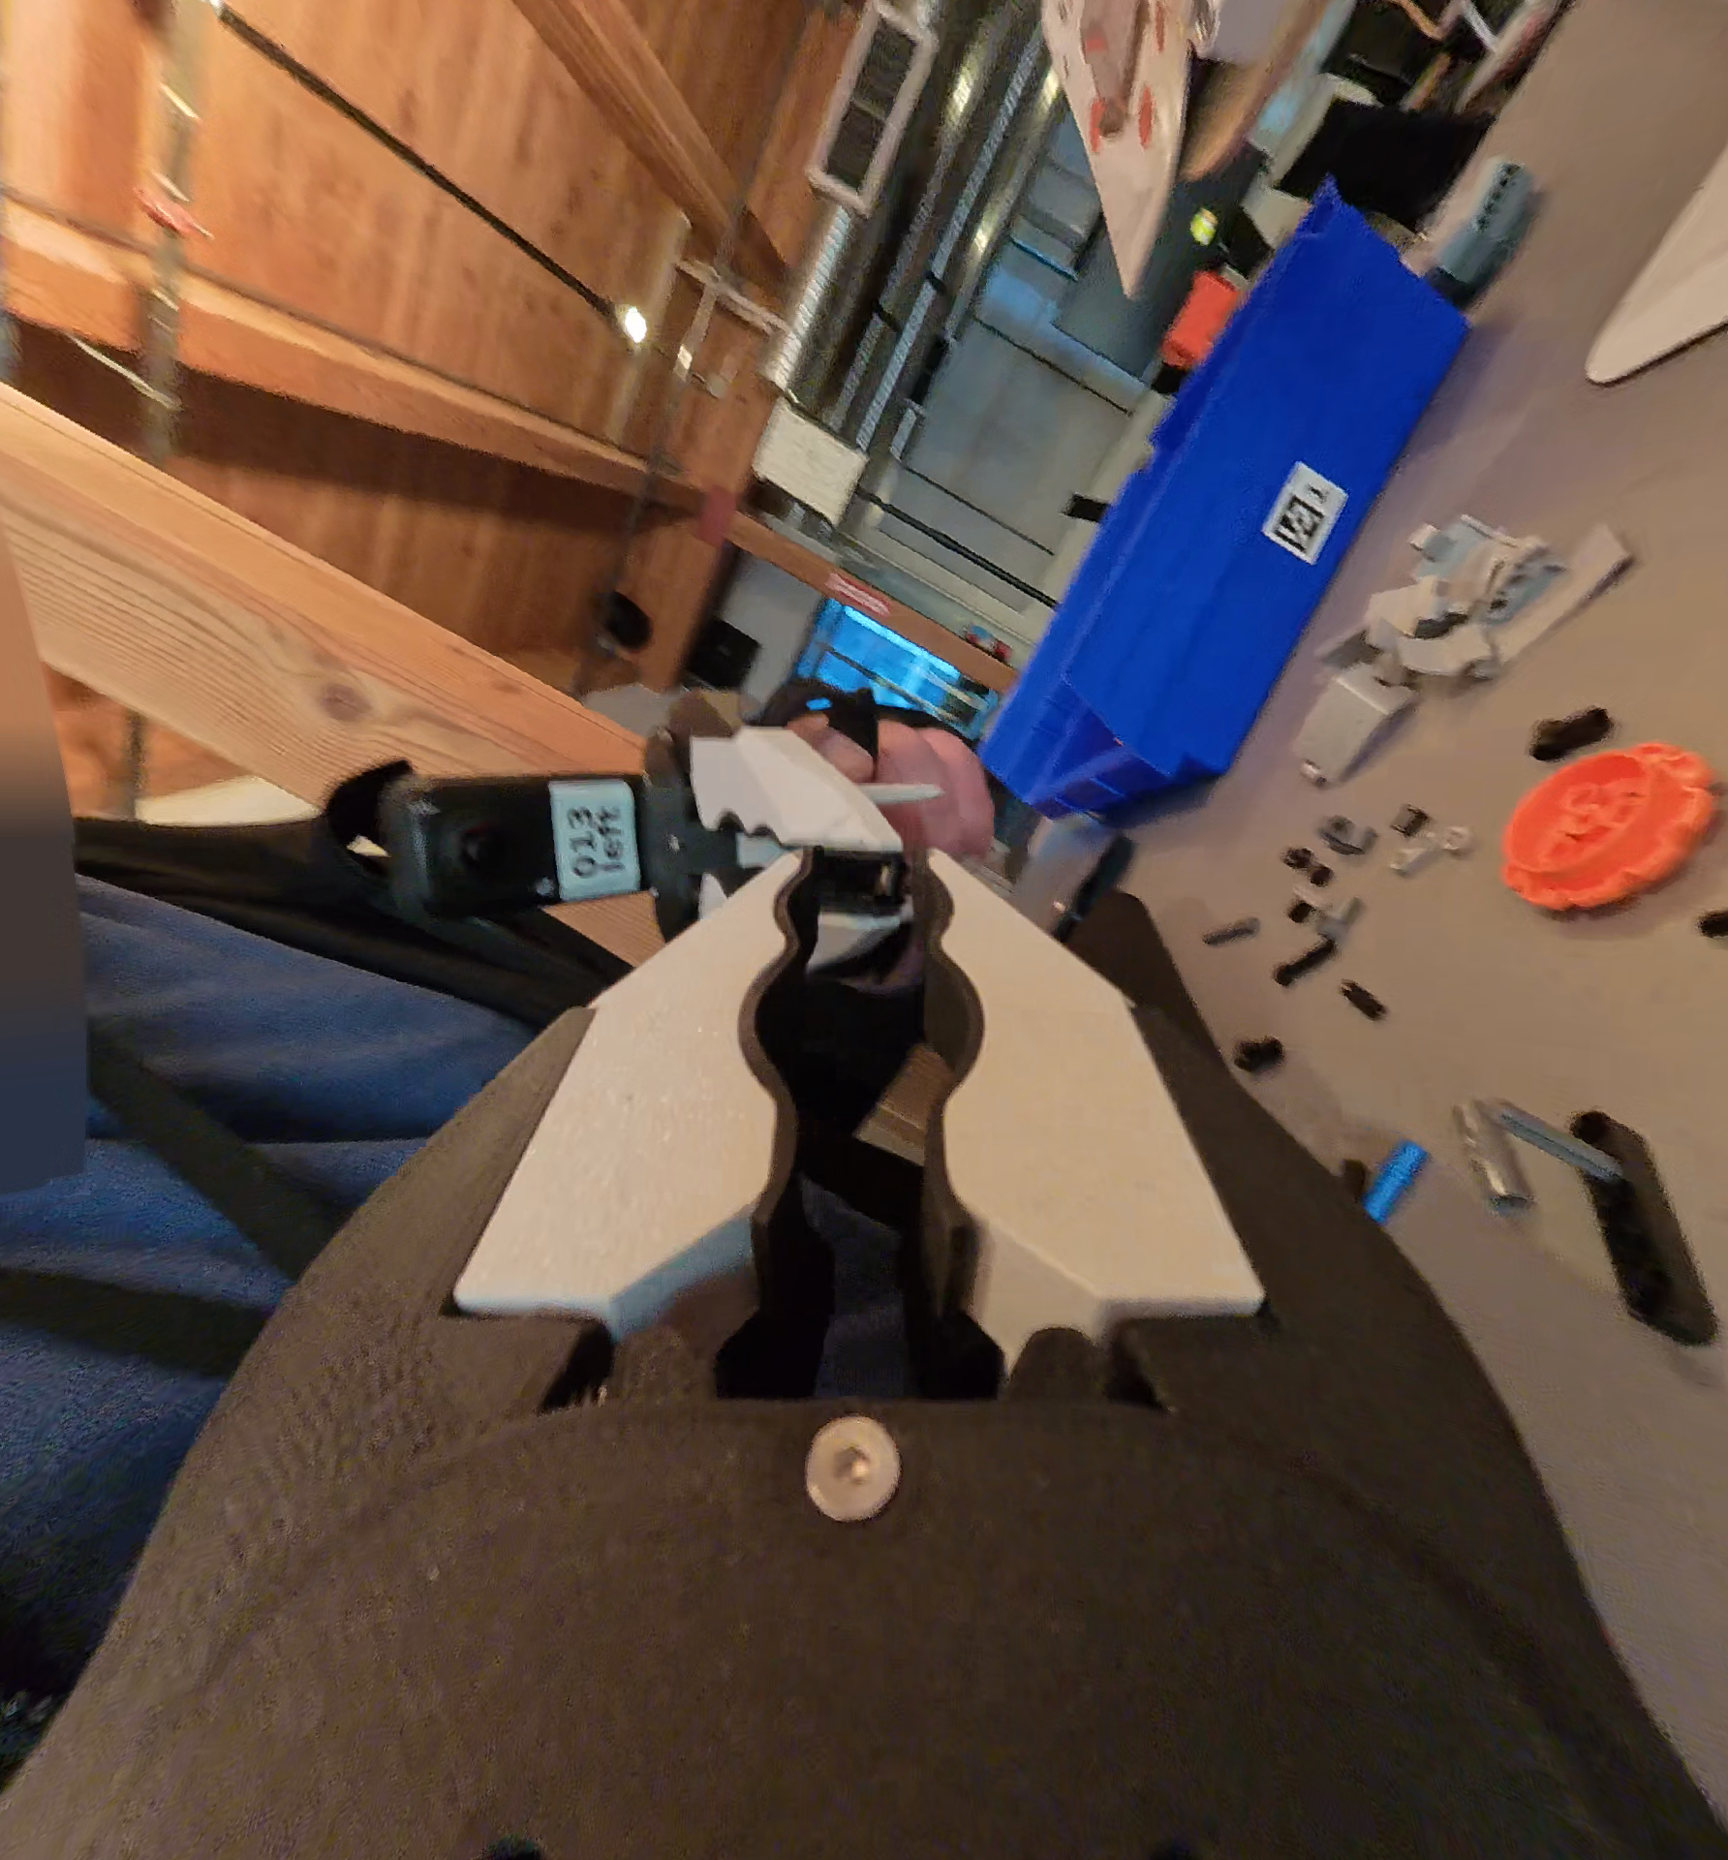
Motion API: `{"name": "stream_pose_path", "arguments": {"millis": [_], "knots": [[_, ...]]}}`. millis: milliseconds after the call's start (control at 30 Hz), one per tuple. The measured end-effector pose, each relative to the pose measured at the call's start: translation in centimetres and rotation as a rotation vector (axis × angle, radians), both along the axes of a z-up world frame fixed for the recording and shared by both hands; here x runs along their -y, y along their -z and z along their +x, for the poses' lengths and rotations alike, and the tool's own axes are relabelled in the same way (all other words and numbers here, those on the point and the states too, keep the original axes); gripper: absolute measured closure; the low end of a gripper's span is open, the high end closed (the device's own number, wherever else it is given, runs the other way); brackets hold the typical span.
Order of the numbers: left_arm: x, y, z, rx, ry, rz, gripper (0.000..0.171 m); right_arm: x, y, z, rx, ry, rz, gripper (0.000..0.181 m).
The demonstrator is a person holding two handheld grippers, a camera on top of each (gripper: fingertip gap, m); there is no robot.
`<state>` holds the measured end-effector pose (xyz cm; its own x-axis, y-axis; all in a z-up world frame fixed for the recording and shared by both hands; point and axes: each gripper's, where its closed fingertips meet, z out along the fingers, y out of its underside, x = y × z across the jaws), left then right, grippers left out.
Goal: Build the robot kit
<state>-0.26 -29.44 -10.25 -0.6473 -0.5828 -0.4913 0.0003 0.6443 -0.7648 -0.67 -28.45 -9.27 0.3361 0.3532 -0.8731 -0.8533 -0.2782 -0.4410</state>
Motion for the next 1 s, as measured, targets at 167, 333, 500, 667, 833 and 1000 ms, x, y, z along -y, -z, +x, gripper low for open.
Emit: {"name": "stream_pose_path", "arguments": {"millis": [167, 333, 500, 667, 833, 1000], "knots": [[0.1, -0.7, 0.4, 0.062, -0.001, 0.043, 0.163, 0.1, -0.3, -0.1, -0.067, -0.01, 0.038, 0.174], [0.4, -0.8, 0.4, 0.06, -0.002, 0.02, 0.162, 0.3, -0.3, -0.1, -0.018, -0.015, 0.022, 0.177], [0.0, -0.5, -0.7, -0.047, 0.085, -0.021, 0.152, 1.0, -0.2, -0.3, 0.138, -0.104, -0.036, 0.177], [1.5, -0.6, -2.0, -0.116, 0.232, 0.011, 0.155, 1.9, 0.1, -2.1, 0.261, -0.314, -0.09, 0.177], [2.6, 0.2, -3.0, -0.167, 0.326, 0.051, 0.161, 2.7, 0.3, -3.7, 0.323, -0.486, -0.123, 0.177], [2.2, -0.4, -1.9, -0.103, 0.234, 0.036, 0.165, 2.2, -0.4, -2.4, 0.256, -0.388, -0.086, 0.176]]}}
